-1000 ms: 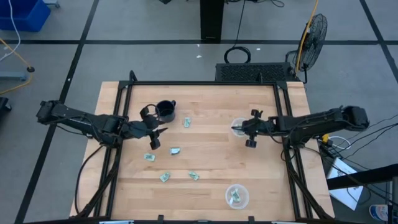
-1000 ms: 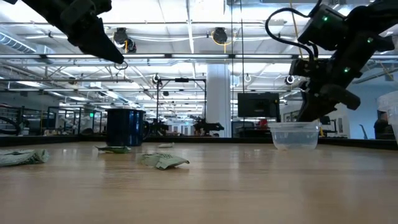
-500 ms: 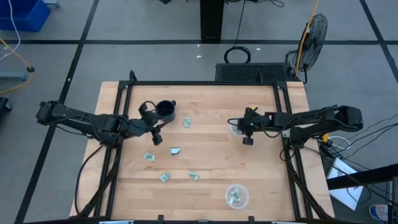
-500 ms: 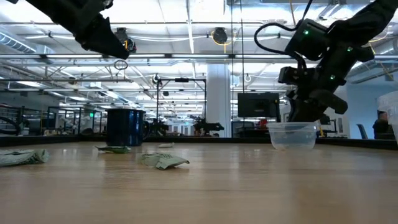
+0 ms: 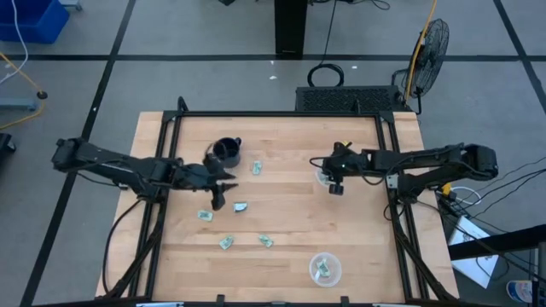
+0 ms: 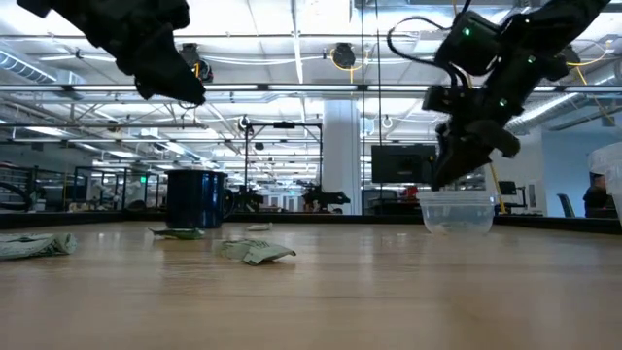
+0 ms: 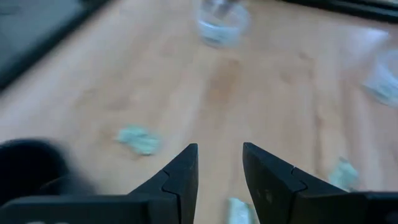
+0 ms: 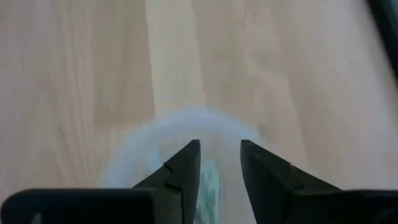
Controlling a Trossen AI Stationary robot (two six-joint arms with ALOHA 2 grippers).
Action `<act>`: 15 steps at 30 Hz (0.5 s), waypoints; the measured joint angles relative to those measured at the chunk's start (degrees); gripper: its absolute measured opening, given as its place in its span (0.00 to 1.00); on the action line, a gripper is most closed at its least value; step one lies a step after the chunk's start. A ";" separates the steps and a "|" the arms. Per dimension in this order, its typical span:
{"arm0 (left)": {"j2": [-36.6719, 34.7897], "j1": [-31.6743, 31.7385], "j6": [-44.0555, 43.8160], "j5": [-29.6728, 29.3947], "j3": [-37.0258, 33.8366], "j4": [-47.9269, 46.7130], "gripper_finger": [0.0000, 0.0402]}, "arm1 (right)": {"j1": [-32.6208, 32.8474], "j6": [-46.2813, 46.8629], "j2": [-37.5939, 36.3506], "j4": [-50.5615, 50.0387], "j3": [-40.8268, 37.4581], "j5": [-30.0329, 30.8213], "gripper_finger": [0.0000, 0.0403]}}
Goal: Pick and place Stevia / Truvia into bins
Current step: Put the light green stevia packet into the bottom transparent container
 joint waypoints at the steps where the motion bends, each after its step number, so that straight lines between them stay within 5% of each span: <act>1: 1.73 -0.10 1.48 2.08 0.00 1.15 0.33 | 0.27 0.01 0.00 2.00 0.29 -0.01 0.27; 8: 17.06 -2.38 15.91 12.75 0.00 16.91 0.33 | 1.76 0.93 -0.02 24.64 0.38 -0.02 0.26; 15: 31.05 -6.28 20.49 14.14 0.00 32.27 0.33 | 3.68 4.52 -0.04 32.34 0.40 -0.32 0.26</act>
